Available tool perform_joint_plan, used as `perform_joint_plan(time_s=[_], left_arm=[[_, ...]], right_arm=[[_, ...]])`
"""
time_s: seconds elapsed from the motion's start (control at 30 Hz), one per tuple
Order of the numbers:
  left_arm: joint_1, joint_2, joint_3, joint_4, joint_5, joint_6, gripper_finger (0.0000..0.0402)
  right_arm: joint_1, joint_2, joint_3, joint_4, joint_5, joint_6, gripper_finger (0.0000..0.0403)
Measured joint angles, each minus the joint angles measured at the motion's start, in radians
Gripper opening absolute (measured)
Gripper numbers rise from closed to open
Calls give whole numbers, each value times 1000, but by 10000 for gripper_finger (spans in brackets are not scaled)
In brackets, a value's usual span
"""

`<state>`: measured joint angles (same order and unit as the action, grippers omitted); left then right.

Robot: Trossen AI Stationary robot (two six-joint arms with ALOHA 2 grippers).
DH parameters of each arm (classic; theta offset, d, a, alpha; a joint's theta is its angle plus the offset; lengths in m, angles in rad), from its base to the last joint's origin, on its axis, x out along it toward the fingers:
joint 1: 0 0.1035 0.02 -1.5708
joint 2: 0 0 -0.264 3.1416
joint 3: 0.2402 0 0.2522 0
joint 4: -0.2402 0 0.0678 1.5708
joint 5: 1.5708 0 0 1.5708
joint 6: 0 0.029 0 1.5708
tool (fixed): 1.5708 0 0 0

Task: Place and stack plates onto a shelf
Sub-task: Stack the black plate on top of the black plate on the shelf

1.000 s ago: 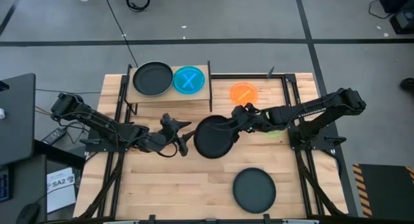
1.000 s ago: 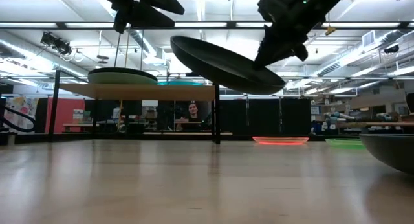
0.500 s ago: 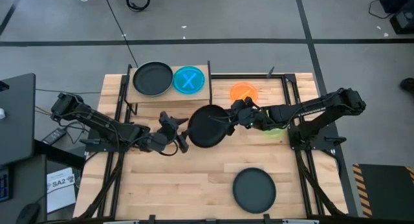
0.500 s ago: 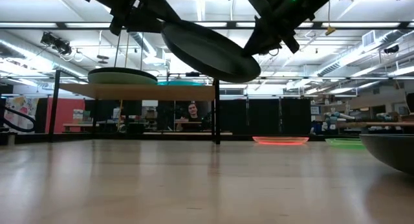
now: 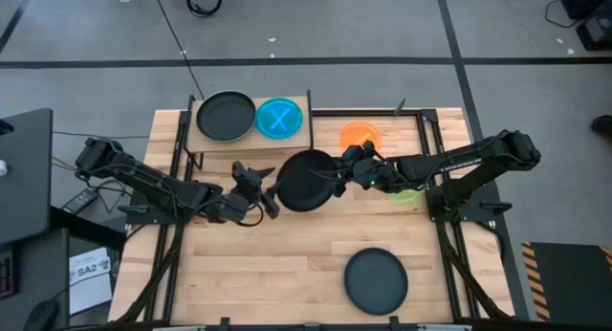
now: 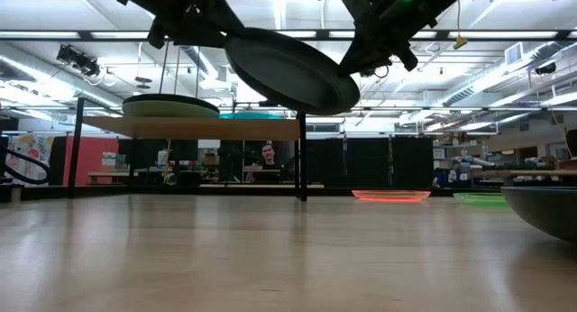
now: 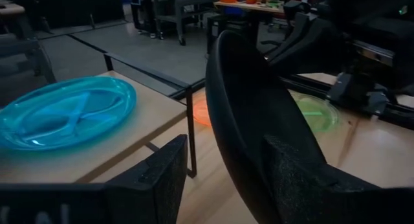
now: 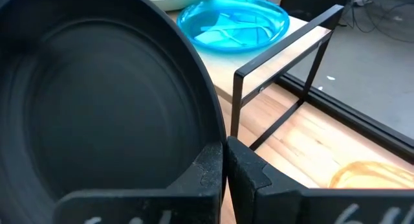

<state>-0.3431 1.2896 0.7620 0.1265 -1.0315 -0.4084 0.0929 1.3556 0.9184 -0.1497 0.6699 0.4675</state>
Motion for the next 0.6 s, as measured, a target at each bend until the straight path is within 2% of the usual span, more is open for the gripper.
perform_joint_plan(time_s=[0.6], left_arm=[[0,0,0,-3,-21,-4,54]], right_arm=[[3,0,0,-2,-8,2,15]])
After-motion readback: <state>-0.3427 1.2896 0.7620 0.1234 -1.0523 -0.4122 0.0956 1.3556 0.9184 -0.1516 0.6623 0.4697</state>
